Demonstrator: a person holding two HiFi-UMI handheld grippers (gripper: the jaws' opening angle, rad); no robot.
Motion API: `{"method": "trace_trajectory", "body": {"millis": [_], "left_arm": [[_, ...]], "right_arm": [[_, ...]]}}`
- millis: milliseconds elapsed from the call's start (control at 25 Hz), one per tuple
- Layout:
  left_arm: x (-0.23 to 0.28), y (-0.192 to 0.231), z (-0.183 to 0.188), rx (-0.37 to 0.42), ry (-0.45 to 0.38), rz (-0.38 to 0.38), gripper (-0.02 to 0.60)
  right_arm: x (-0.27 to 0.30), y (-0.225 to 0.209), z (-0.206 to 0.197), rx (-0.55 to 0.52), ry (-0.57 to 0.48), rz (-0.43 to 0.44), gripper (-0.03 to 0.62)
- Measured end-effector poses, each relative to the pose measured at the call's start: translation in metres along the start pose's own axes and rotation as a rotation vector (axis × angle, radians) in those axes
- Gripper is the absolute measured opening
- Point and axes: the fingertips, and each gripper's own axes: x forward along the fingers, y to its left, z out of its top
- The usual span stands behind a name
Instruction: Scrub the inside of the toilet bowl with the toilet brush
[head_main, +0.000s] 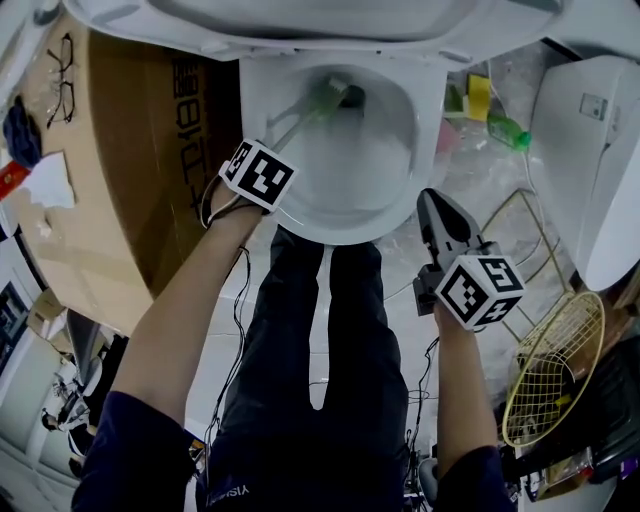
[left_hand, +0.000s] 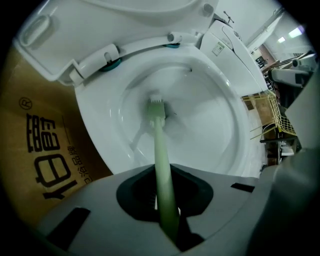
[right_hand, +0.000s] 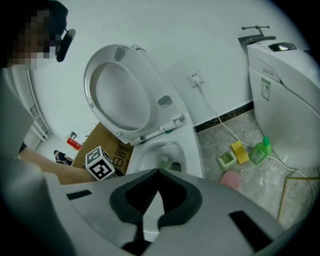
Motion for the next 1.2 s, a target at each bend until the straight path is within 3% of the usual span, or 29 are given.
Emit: {"method": "trace_trajectory", "body": {"millis": [280, 560, 920, 1200], "left_arm": [[-0.003, -0.029, 0.029, 0.024, -0.085, -0.042, 0.052], [-0.002, -0.066, 0.031, 0.061, -0.109, -0.095, 0.052], [-0.003, -0.113, -0.005, 0.098, -0.098, -0.162, 0.052], [0.008, -0.130, -0.063, 0.106, 0.005, -0.200, 0.052]], "right_arm": [[-0.007, -0.001, 0.003, 0.003, -0.015, -0.011, 0.005], [-0.015, -0.005, -0.008, 0.010, -0.017, -0.023, 0.005], [-0.020, 0.007, -0.016, -0.001, -0.022, -0.008, 0.005], [-0.017, 0.018, -0.022, -0.028, -0.003, 0.013, 0.005]]}}
